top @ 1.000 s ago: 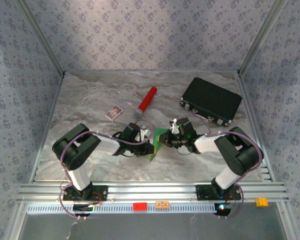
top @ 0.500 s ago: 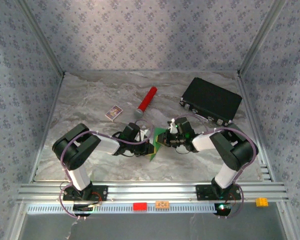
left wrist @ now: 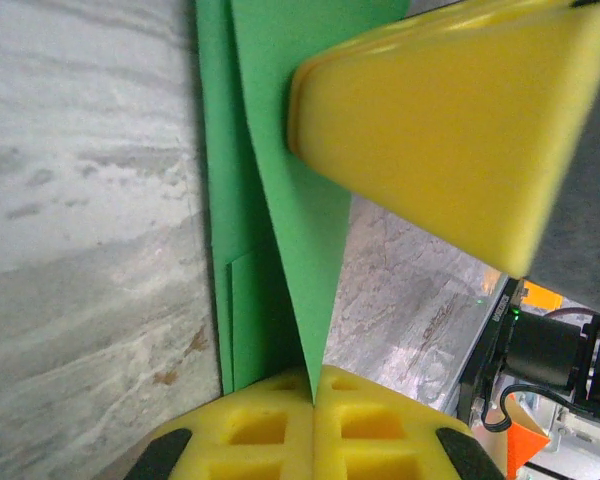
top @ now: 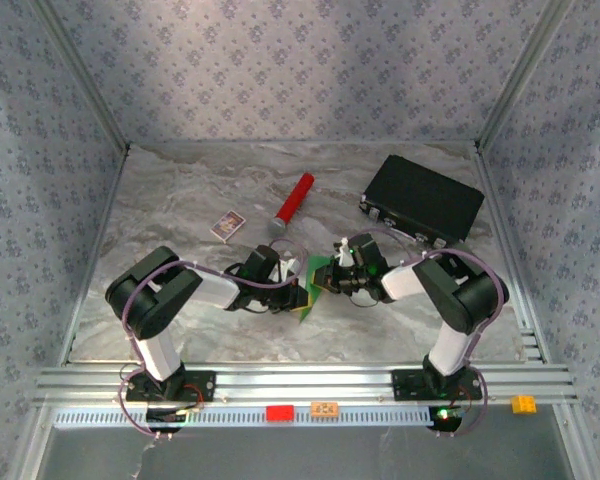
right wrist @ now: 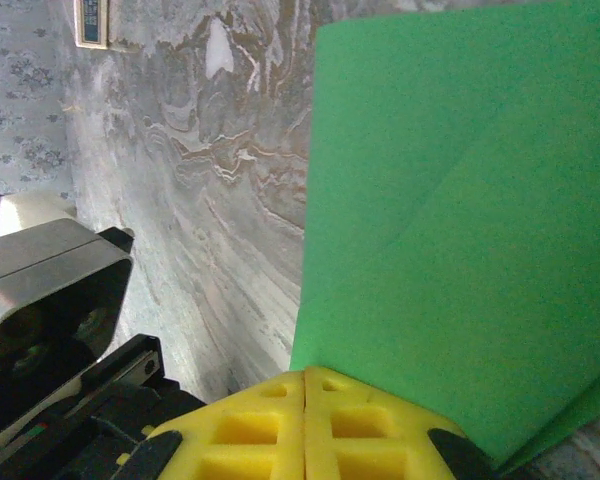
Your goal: Fold a paper plane with a square sheet of paper (pick it up from the middle)
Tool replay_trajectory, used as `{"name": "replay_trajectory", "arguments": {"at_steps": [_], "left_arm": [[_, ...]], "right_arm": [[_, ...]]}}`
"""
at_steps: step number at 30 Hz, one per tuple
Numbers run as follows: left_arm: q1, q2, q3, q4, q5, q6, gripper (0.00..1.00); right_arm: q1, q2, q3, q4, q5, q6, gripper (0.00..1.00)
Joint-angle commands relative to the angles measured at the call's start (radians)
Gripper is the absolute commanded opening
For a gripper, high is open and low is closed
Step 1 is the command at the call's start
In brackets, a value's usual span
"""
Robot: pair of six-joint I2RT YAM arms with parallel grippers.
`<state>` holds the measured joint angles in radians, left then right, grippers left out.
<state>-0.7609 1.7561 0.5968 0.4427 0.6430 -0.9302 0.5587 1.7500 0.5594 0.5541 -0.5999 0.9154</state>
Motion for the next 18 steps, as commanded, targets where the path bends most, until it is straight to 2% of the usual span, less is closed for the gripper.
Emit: {"name": "replay_trajectory", "arguments": {"at_steps": [1,7,10,12,18], "left_arm": [[0.011,0.044,-0.022,-0.094,-0.063,0.014,0.00],[0.009,-0.004,-0.016,-0.129,-0.053,0.048,0.13],[0.003,-0.036,-0.005,-0.163,-0.037,0.076,0.15],[0.000,-0.053,-0.005,-0.172,-0.027,0.082,0.15],[-0.001,-0.078,-0.012,-0.186,0.003,0.100,0.04]], "right_arm": [[-0.005,0.045,0.013,-0.066,0.036,-0.016,0.08],[0.006,0.051,0.007,-0.172,0.113,-0.016,0.06],[0.011,0.048,0.000,-0.192,0.133,-0.015,0.06],[0.011,0.047,-0.001,-0.198,0.138,-0.015,0.06],[0.015,0.043,0.006,-0.216,0.149,-0.015,0.05]]}}
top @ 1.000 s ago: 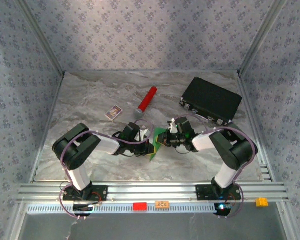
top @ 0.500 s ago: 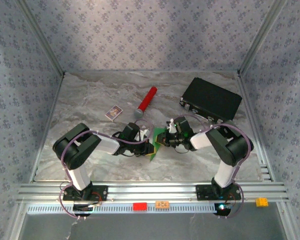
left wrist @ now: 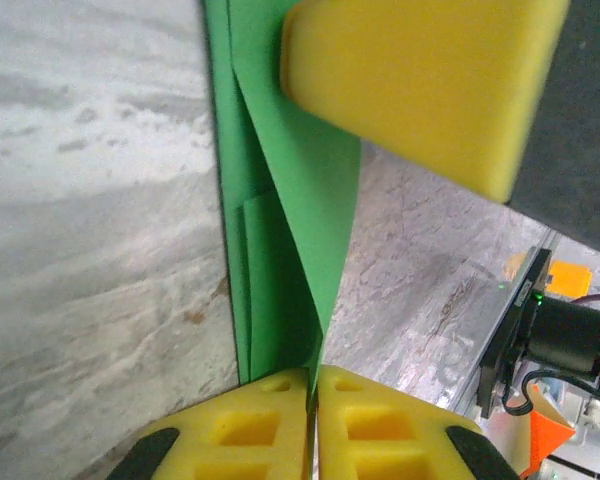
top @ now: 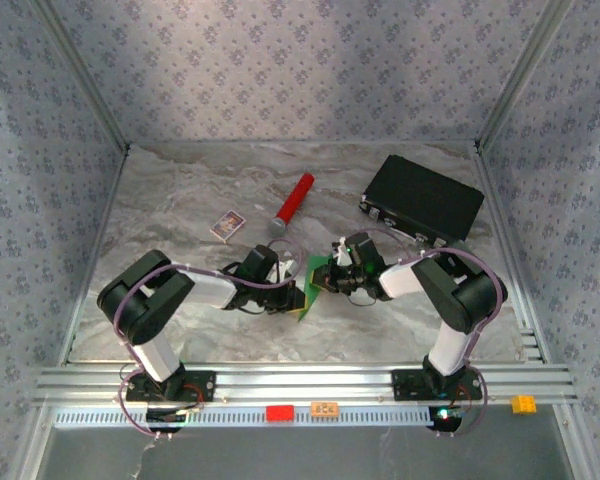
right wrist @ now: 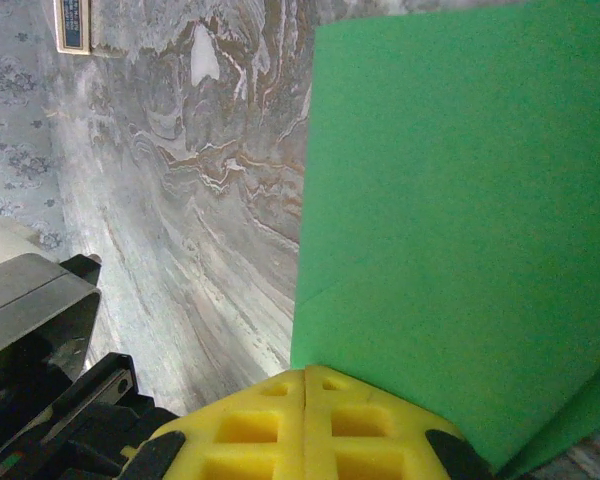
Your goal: Fold a paper plane with a square sheet of paper (pick it up from the middle)
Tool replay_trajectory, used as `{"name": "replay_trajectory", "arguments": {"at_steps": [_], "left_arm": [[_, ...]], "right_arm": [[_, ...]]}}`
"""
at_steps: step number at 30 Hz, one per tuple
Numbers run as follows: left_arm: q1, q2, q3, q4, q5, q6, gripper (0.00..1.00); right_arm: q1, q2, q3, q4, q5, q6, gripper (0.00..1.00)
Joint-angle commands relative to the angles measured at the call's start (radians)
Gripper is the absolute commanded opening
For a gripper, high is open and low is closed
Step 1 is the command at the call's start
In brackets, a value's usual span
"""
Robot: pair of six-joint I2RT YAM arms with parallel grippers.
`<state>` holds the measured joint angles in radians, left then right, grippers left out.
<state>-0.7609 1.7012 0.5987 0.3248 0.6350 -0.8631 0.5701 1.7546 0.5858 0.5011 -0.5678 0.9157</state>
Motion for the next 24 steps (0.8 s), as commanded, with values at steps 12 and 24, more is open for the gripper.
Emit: {"name": "replay_trajectory", "arguments": {"at_steps": [12,24], "left_arm": [[-0.011,-0.030,-0.023,-0.177,0.052,0.091,0.07],[-0.031,-0.048,-0.061,-0.197,0.039,0.073,0.00]], "right_arm": [[0.009,0.042,-0.018,-0.203,0.150,-0.014,0.04],[0.011,0.046,-0.009,-0.229,0.161,-0.015,0.04]]}}
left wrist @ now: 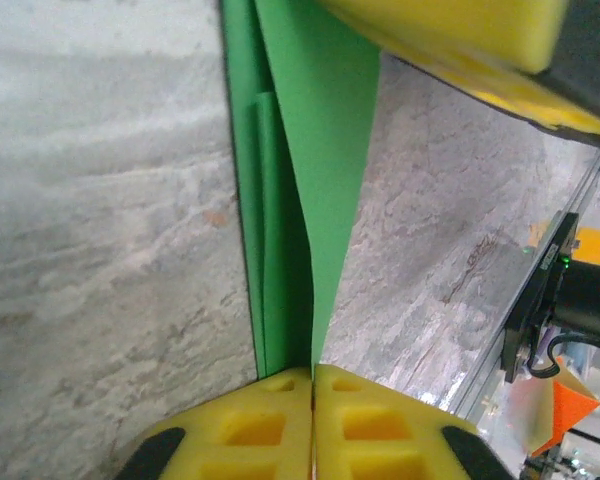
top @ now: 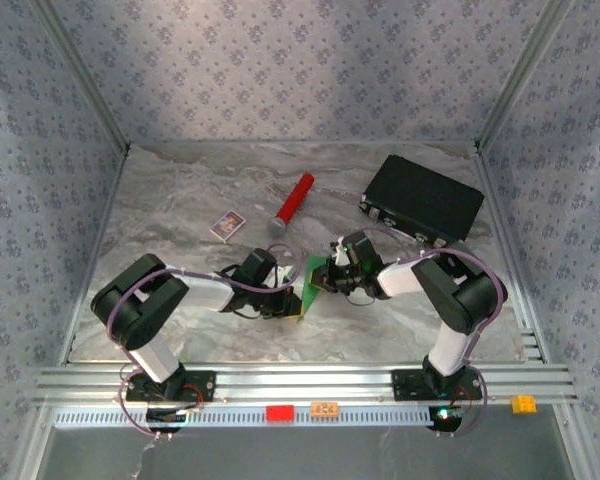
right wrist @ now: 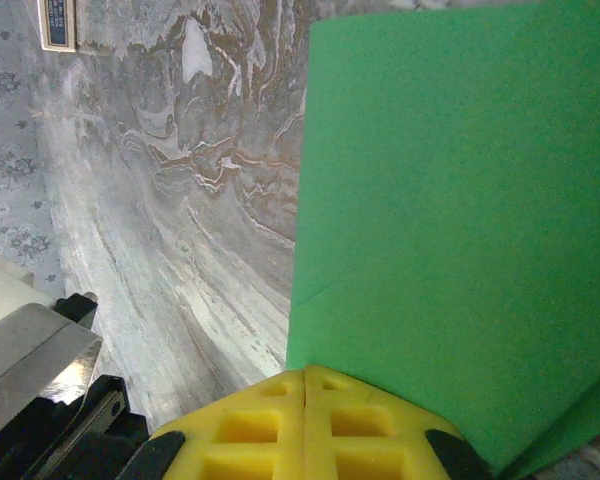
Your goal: Fold a paper plane with a square sheet of paper (pick it up from the middle)
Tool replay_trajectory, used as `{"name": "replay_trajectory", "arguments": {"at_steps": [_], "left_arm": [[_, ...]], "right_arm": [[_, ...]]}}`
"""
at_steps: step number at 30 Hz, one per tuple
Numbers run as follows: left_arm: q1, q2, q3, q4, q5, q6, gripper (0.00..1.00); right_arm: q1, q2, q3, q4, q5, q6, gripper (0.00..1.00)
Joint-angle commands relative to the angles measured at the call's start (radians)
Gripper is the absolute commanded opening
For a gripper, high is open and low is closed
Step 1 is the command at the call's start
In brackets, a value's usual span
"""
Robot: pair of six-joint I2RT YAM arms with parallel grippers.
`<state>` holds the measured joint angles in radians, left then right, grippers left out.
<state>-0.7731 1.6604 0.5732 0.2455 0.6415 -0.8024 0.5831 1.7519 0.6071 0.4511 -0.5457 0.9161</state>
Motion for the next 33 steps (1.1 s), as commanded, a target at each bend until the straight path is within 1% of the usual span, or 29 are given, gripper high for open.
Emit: {"name": "replay_trajectory", "arguments": {"at_steps": [1,7,9,10,12,14,16,18,22,24,26,27,29,31,33], "left_arm": [[-0.021,-0.008,-0.039,-0.119,0.029,0.010,0.00],[-0.025,-0.001,-0.051,-0.126,0.021,-0.001,0.00],[-0.028,-0.004,-0.053,-0.134,0.016,-0.002,0.07],[-0.031,-0.008,-0.055,-0.142,0.010,-0.002,0.08],[-0.031,-0.017,-0.064,-0.146,-0.001,-0.004,0.07],[-0.032,-0.023,-0.071,-0.144,-0.002,-0.007,0.00],[-0.033,-0.026,-0.076,-0.146,-0.001,-0.011,0.00],[-0.034,-0.029,-0.078,-0.150,-0.006,-0.015,0.06],[-0.035,-0.040,-0.088,-0.158,-0.023,-0.020,0.00],[-0.036,-0.042,-0.091,-0.162,-0.022,-0.022,0.00],[-0.038,-0.046,-0.096,-0.168,-0.023,-0.024,0.05],[-0.039,-0.049,-0.099,-0.170,-0.023,-0.024,0.05],[-0.041,-0.055,-0.102,-0.178,-0.025,-0.023,0.04],[-0.040,-0.060,-0.109,-0.177,-0.028,-0.022,0.00],[-0.041,-0.062,-0.107,-0.185,-0.029,-0.020,0.02]], "right_arm": [[-0.001,0.049,-0.031,-0.181,0.139,-0.016,0.04],[-0.001,0.051,-0.029,-0.187,0.144,-0.016,0.03],[0.000,0.051,-0.029,-0.187,0.145,-0.015,0.03],[-0.001,0.051,-0.029,-0.187,0.144,-0.017,0.03],[0.000,0.051,-0.027,-0.189,0.144,-0.016,0.03],[-0.001,0.052,-0.026,-0.192,0.144,-0.017,0.03],[-0.001,0.054,-0.025,-0.193,0.144,-0.018,0.03],[-0.001,0.055,-0.023,-0.193,0.142,-0.017,0.03],[-0.001,0.056,-0.023,-0.195,0.142,-0.018,0.03],[0.000,0.057,-0.023,-0.193,0.142,-0.018,0.03],[0.001,0.057,-0.023,-0.193,0.141,-0.017,0.03],[0.000,0.057,-0.023,-0.193,0.142,-0.017,0.03],[0.001,0.057,-0.024,-0.193,0.142,-0.018,0.03],[0.000,0.058,-0.021,-0.193,0.141,-0.018,0.03],[0.000,0.060,-0.021,-0.192,0.139,-0.017,0.03]]}}
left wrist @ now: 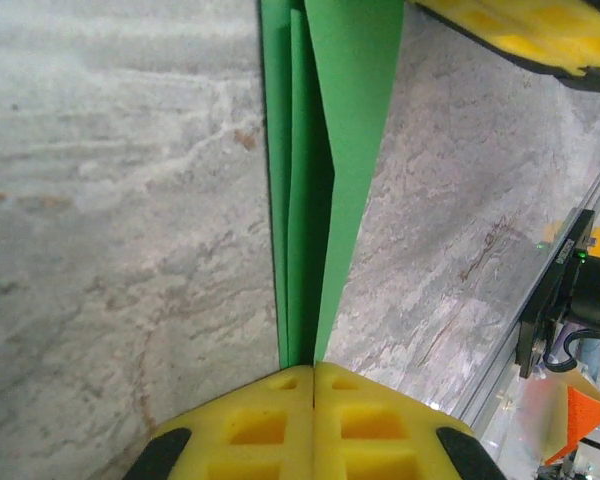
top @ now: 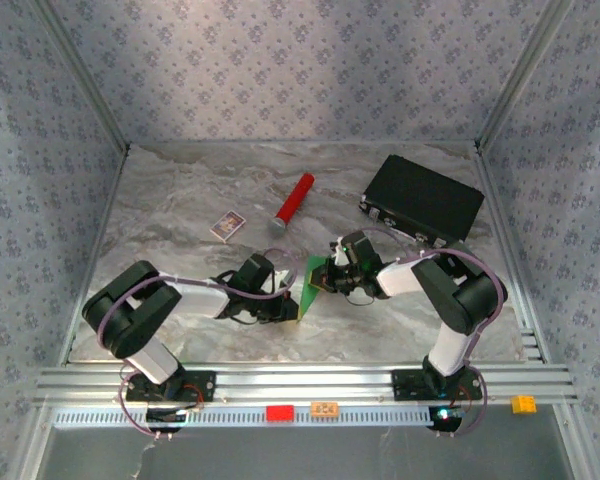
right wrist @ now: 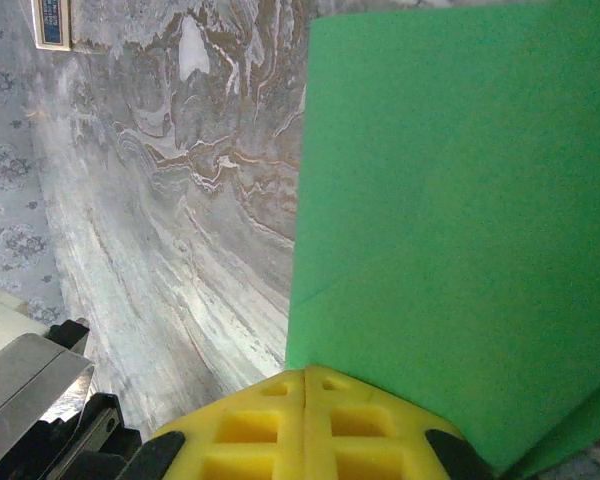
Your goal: Fold a paper plane with a square sheet of paper (pick it up from the middle)
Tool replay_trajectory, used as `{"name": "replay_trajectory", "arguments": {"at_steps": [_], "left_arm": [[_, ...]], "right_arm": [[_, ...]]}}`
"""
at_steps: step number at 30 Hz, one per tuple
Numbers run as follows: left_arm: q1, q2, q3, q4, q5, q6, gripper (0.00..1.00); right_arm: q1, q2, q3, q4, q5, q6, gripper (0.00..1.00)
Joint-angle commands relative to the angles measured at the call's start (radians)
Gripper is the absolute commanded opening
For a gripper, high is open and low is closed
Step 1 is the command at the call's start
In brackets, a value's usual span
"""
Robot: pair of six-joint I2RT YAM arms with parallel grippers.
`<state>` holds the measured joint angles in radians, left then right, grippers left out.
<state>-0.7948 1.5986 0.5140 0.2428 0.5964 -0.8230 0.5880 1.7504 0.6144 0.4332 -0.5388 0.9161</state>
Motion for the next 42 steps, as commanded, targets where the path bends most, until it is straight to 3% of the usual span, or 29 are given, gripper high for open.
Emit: {"name": "replay_trajectory", "arguments": {"at_steps": [1,25,36,42], "left_arm": [[-0.018,0.000,-0.047,-0.186,0.014,0.002,0.04],[-0.023,-0.056,-0.069,-0.212,-0.004,-0.019,0.10],[-0.018,-0.293,0.001,-0.283,-0.064,-0.003,0.18],[-0.013,-0.151,0.170,-0.236,-0.004,0.036,0.10]], "right_arm": [[-0.004,0.061,-0.029,-0.174,0.132,-0.017,0.03],[-0.002,0.067,-0.020,-0.174,0.127,-0.018,0.03],[0.001,0.062,-0.019,-0.171,0.126,-0.016,0.03],[0.001,0.066,-0.016,-0.170,0.123,-0.017,0.03]]}}
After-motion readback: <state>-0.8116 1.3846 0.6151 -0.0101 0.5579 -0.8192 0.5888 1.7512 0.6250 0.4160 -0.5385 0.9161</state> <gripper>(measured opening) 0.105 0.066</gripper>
